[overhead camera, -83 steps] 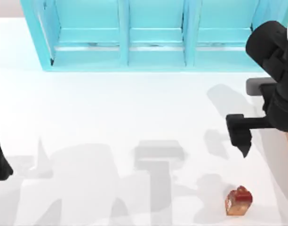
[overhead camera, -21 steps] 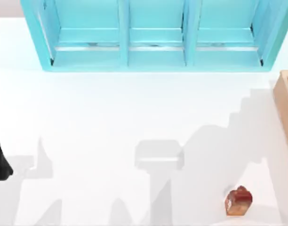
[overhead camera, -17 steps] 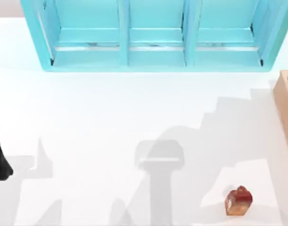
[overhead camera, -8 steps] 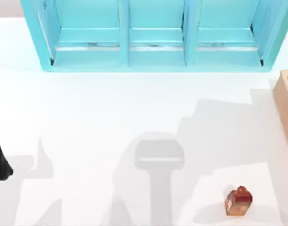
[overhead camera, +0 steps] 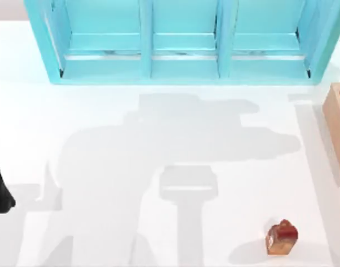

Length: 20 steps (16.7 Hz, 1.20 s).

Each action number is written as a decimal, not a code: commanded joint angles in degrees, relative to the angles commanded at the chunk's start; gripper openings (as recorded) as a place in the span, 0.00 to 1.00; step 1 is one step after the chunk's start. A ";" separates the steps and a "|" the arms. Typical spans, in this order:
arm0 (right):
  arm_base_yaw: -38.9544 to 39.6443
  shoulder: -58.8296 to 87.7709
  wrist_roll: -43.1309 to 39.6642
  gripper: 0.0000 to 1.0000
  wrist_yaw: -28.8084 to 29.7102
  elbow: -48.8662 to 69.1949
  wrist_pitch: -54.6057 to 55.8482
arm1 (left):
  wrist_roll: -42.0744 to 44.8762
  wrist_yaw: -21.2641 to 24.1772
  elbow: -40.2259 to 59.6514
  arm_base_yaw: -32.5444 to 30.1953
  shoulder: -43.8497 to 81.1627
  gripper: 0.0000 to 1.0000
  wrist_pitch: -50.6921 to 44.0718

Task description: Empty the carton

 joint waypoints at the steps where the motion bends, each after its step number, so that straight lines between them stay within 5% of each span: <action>1: 2.57 1.38 2.50 0.00 0.30 0.82 0.60 | 0.00 0.00 0.00 0.00 0.00 1.00 0.00; 8: 13.31 9.82 14.99 0.00 1.67 5.04 4.56 | 0.00 0.00 0.00 0.00 0.00 1.00 0.00; 20: 17.08 11.58 19.13 0.00 2.03 4.66 6.77 | 0.00 0.00 0.00 0.00 0.00 1.00 0.00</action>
